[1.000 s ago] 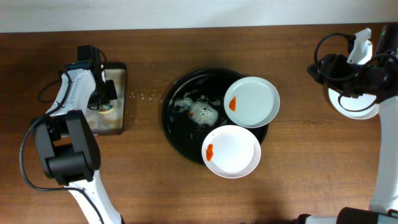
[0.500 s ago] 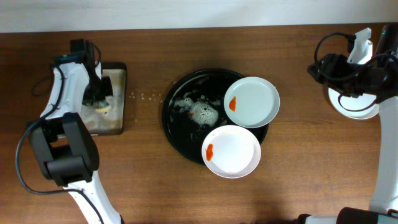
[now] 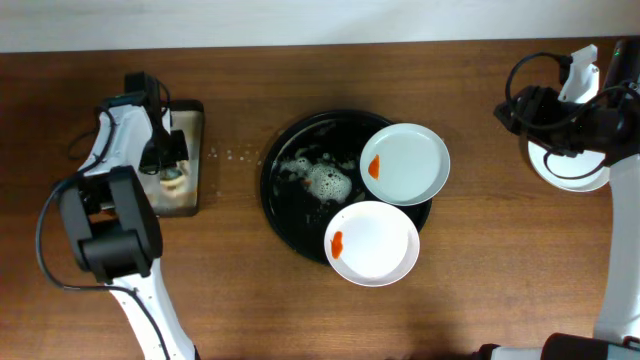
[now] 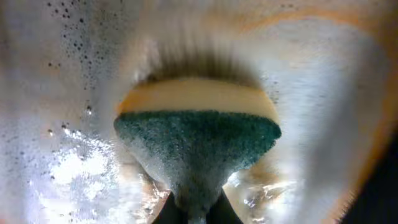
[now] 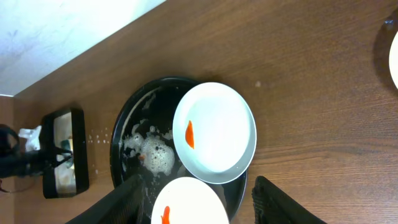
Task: Clean dirty plates on tray and stack at the side
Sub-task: 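Dip and rub the sponge in the soapy water with the left gripper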
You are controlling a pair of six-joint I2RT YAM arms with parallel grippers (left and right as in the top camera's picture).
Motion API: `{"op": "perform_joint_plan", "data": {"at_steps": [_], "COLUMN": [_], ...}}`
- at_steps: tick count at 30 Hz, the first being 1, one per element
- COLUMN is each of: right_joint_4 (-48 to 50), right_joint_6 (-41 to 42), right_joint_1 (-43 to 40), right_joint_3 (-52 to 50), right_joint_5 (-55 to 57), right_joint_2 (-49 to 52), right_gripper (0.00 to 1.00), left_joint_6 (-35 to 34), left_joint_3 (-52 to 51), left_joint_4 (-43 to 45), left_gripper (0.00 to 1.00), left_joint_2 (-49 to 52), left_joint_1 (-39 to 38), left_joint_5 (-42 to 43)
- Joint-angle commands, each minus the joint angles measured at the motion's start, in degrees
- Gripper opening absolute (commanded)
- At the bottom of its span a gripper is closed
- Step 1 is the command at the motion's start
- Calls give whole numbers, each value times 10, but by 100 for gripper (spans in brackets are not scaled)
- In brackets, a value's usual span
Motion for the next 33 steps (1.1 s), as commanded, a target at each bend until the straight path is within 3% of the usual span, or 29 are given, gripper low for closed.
{"op": "perform_joint_plan", "data": {"at_steps": [1, 6, 15, 33], "right_joint_4": [0, 0, 2, 2], "right_joint_6": [-2, -2, -2, -3], "right_joint_1": [5, 5, 5, 5], "right_joint_3": [3, 3, 3, 3], "right_joint_5": [-5, -5, -5, -5], "right_joint_2": [-3, -3, -3, -3], "right_gripper": [57, 57, 57, 57], "left_joint_6": [14, 13, 13, 13], "left_joint_3": [-5, 22, 79, 82], "left_joint_4": [-6, -39, -86, -107], "left_gripper": [0, 0, 0, 0], "left_joint_2": [30, 9, -116, -117], "left_joint_1": [3, 3, -7, -28], "left_joint_5": [-2, -2, 2, 35]}}
